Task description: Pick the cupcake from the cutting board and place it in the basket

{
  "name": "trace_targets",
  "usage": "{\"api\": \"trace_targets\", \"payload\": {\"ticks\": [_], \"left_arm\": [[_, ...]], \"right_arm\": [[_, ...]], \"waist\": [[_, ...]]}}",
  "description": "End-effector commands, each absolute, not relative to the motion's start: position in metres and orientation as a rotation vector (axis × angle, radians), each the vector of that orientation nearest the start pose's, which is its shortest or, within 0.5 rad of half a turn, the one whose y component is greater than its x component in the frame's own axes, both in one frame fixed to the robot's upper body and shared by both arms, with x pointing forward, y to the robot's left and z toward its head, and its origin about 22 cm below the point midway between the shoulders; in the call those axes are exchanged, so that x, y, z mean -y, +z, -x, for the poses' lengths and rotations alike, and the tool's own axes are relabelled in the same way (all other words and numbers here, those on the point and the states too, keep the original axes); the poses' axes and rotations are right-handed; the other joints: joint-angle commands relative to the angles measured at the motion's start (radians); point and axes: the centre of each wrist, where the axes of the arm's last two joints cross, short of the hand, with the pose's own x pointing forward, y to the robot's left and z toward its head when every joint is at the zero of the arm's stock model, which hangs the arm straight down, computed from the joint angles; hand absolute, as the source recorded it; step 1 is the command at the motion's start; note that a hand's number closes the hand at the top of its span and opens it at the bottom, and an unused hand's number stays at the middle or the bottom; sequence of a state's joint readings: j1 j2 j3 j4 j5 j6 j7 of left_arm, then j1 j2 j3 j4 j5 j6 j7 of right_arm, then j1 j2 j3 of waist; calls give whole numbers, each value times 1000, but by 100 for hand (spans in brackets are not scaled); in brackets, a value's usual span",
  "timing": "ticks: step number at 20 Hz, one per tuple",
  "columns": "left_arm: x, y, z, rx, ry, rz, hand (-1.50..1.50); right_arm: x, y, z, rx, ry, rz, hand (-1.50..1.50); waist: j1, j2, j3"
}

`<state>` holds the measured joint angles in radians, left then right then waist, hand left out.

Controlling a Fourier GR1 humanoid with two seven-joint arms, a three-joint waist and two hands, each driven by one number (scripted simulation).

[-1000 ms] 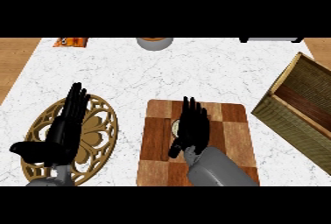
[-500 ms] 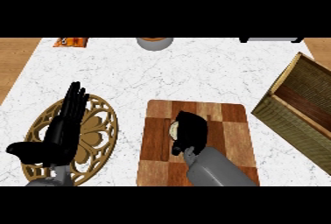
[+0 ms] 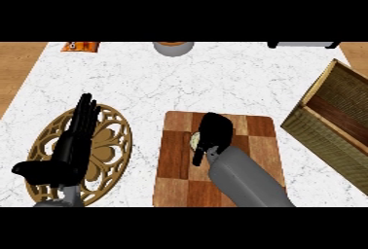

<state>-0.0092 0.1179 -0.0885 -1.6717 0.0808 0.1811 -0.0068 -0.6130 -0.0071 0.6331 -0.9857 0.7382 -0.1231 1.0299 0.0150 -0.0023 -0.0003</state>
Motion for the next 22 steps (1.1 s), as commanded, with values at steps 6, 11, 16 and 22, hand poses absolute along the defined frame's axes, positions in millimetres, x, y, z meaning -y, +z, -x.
{"api": "trace_targets", "payload": {"ticks": [6, 11, 16, 22], "left_arm": [[-229, 44, -239, 1687, 41, -53, 0], [-223, 25, -253, 1691, 32, -96, 0], [-226, 23, -235, 1666, 72, -85, 0], [-235, 24, -241, 1651, 72, -114, 0]], "right_arm": [[86, -18, -366, 682, 681, 1081, 150], [87, 9, -387, 818, 616, 1199, 150], [52, 75, -392, 1061, 411, 1143, 150], [28, 145, -378, 1348, 253, 1152, 150]], "waist": [[21, 11, 1], [-1, 8, 0], [-14, -5, 0], [-43, -15, -1]]}}
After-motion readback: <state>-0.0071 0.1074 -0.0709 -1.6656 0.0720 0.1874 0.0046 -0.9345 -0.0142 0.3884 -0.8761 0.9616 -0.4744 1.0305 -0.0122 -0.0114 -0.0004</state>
